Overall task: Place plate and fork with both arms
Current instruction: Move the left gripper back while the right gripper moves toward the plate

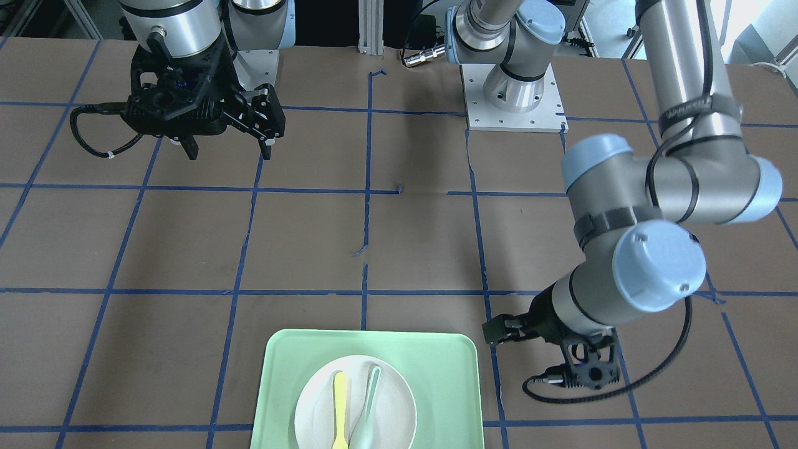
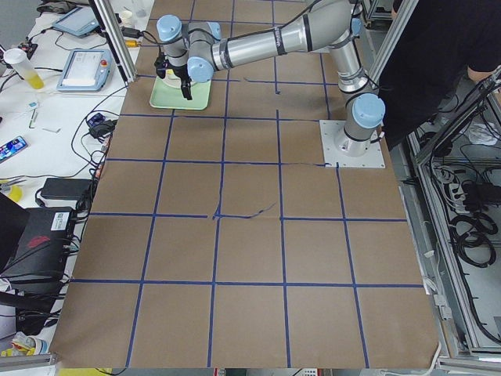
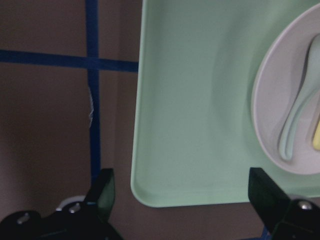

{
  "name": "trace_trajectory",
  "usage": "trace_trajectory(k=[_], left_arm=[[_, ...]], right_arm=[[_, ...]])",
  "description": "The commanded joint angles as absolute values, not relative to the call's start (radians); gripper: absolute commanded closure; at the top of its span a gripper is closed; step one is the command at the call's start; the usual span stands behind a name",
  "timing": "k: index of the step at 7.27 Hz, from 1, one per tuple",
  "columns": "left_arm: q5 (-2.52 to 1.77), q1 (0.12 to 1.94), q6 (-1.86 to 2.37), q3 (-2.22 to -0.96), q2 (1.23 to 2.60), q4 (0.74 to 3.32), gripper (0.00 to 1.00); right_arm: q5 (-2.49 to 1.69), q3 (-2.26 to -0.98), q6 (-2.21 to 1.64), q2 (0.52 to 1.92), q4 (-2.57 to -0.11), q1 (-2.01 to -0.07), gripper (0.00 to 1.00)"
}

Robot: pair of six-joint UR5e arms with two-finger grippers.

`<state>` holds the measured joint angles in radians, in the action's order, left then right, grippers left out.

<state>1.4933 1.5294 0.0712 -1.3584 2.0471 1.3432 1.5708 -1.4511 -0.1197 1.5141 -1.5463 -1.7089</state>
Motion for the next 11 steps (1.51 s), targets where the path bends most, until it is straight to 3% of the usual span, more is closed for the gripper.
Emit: trace_trajectory(k=[1, 3, 8, 11], left_arm=[[1.560, 1.529, 0.080, -1.442, 1.858, 1.406, 0.00], [1.556, 1.539, 0.077, -1.459, 1.742, 1.471, 0.00], [1.565, 1.546, 0.066, -1.607, 1.614, 1.465, 0.00], [1.563, 1.546, 0.067, -1.617, 1.614, 1.465, 0.00]], right_arm=[[1.571, -1.454, -0.120, 1.514, -1.546, -1.709, 0.00], [1.575, -1.474, -0.120, 1.511, -1.560, -1.718, 0.00], [1.614, -1.491, -0.129, 1.485, -1.632, -1.723, 0.00], [1.609, -1.467, -0.184, 1.303, -1.805, -1.759, 0.00]])
